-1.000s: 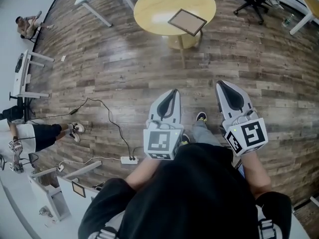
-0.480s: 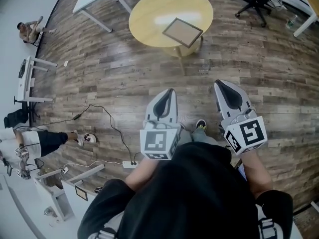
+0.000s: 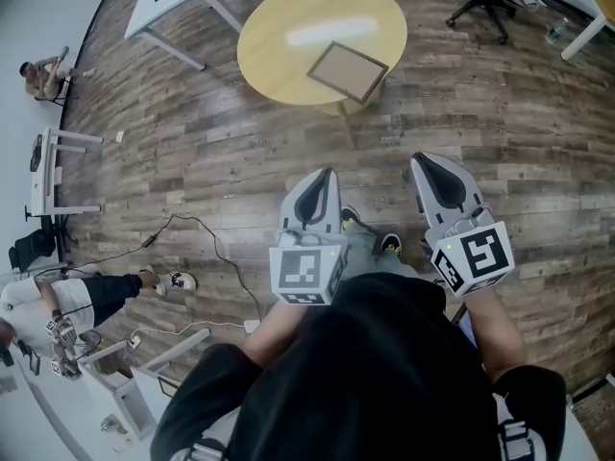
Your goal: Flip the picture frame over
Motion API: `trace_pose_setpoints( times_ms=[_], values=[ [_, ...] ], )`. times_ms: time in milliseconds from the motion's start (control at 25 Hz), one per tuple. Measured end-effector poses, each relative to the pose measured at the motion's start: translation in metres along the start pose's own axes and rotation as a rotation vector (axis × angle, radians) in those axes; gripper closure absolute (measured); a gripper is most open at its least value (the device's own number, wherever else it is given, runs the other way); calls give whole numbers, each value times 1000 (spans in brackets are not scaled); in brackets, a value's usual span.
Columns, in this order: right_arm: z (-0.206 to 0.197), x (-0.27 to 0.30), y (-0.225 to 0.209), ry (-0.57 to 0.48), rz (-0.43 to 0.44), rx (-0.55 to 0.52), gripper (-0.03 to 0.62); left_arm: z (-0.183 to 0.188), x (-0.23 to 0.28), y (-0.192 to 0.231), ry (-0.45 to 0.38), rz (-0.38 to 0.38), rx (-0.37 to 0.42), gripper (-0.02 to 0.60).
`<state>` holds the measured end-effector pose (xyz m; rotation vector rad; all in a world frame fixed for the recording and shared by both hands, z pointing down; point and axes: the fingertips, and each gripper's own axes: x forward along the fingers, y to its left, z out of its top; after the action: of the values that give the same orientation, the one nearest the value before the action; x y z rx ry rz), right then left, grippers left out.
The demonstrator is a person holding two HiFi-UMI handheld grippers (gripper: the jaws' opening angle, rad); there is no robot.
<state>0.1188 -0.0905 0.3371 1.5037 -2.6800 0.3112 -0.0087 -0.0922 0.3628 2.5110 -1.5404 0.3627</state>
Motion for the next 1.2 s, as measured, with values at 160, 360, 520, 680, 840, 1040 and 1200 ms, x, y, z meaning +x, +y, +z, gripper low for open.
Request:
trace_pose_setpoints(
  times_ms=[160, 360, 520, 680, 840, 1040, 1200],
  values=[
    [5, 34, 4, 12, -12, -20, 574, 8, 17, 30, -18, -15, -9, 558],
    [13, 76, 20, 21, -4, -54, 574, 12, 26, 70, -33, -22, -26, 558],
    [21, 121, 31, 37, -4, -90, 574, 19, 38, 113, -52, -33, -26, 558],
    [17, 153, 34, 59, 8, -90, 574, 16, 46, 146, -60, -23, -33, 558],
    [20, 160, 28, 79, 10, -118, 574, 16, 56, 151, -60, -47, -55, 558],
    [24, 170, 22, 98, 32, -162, 574, 16, 71, 154, -56, -72, -72, 558],
    [20, 180, 8, 123, 48, -177, 574, 21, 89, 152, -57, -76, -73, 558]
  ],
)
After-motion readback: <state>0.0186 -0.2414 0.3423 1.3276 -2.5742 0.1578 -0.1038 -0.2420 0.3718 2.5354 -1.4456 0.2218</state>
